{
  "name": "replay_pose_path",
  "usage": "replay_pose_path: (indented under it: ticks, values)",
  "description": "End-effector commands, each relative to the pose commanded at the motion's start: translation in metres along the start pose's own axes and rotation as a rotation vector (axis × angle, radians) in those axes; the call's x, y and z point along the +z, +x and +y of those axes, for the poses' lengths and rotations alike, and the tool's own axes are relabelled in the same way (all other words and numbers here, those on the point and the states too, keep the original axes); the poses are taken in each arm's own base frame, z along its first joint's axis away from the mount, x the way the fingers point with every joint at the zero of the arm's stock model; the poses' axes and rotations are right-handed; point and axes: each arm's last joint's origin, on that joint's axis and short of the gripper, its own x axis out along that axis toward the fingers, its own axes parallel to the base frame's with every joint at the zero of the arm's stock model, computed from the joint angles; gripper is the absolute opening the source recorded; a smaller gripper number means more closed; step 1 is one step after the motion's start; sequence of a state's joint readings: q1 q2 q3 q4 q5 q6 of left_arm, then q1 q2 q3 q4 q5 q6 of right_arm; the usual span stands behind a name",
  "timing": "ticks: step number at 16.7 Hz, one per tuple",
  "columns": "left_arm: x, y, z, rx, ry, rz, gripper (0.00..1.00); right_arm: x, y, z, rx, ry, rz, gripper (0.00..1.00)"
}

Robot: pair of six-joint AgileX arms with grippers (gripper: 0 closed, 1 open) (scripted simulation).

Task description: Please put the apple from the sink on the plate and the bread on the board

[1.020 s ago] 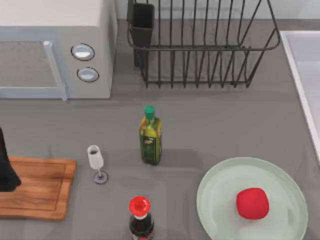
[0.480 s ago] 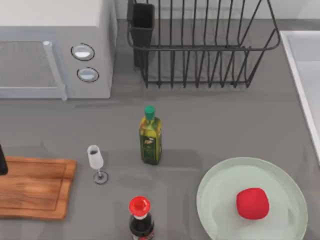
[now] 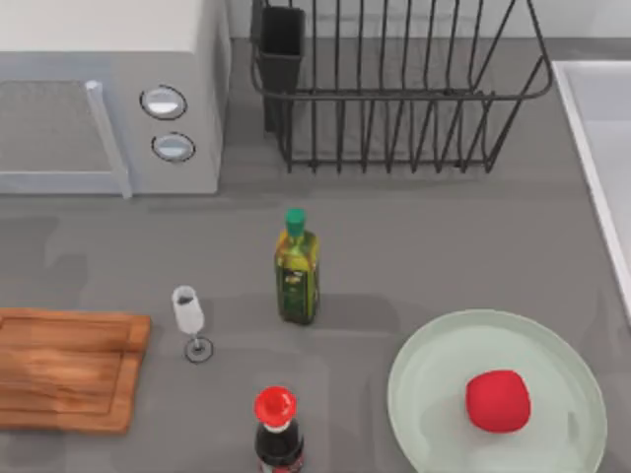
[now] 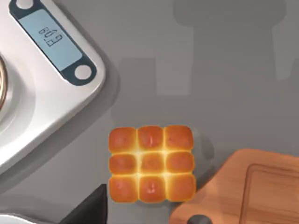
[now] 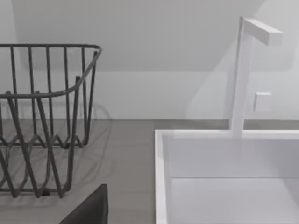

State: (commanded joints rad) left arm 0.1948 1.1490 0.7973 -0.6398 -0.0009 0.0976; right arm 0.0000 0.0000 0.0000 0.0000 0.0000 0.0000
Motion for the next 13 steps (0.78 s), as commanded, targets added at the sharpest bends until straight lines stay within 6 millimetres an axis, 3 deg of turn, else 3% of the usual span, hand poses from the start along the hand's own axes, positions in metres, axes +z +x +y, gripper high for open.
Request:
replay_pose_path:
  ticks: [4,8,13]
  values:
    - [0.034,0.05,0.019,-0.013,-0.02,0.313,1.0,0.0,0.0,0.0,0.0,0.0,0.0,1.0]
    - [0.047,0.091,0.034,-0.035,-0.038,0.518,1.0,0.0,0.0,0.0,0.0,0.0,0.0,1.0]
    - [0.049,0.104,0.039,-0.043,-0.044,0.576,1.0,0.0,0.0,0.0,0.0,0.0,0.0,1.0]
